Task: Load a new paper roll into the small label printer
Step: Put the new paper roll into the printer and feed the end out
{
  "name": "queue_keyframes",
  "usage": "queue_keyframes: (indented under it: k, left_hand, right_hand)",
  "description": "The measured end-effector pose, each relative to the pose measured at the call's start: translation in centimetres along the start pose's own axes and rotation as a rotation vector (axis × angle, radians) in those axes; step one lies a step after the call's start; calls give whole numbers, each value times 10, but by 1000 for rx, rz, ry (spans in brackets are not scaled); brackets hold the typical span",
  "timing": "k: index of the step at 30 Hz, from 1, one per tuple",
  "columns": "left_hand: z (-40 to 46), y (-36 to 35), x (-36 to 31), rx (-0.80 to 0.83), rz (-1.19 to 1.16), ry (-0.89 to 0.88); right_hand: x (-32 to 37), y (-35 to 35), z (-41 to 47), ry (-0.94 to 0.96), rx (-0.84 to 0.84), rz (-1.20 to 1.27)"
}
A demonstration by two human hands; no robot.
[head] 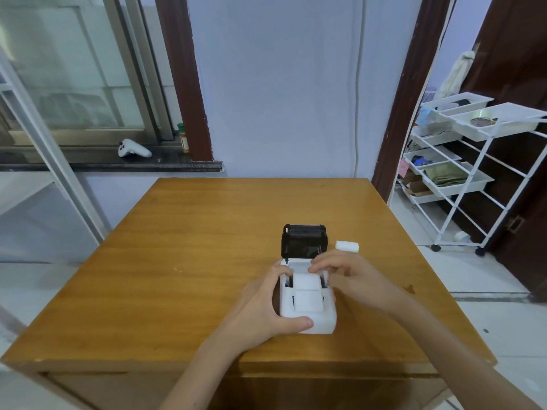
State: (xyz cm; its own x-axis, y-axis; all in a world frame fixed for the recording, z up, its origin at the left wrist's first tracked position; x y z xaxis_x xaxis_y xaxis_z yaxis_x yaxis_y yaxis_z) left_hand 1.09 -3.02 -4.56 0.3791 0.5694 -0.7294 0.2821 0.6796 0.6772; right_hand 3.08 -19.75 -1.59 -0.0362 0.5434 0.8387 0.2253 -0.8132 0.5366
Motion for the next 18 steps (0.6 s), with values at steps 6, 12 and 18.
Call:
queue_keyframes:
  k: [6, 12, 18]
  left_hand:
    - [-1, 1, 1, -3, 6, 22]
    - [2, -4, 2, 17, 62, -38]
    - [4, -4, 3, 6, 84, -69]
  right_hand:
    - [-3, 3, -3, 18, -8, -56]
    - [-6, 4, -7, 51, -59, -1]
    - [-3, 35, -12, 34, -426, 187]
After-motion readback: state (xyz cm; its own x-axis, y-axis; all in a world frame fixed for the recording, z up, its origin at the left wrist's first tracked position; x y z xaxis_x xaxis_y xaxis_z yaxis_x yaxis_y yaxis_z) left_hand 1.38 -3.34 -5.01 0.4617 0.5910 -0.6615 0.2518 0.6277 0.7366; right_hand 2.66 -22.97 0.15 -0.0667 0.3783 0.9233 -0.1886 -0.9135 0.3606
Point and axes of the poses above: each hand's wrist, its own z-axis towards the middle knuckle, its own y-axis out of the back of the hand, x = y × z, the point moved 8 cm from there along z, towards the middle knuckle, and after that the axes turned 5 degrees about -y, right-handed, at the moved point
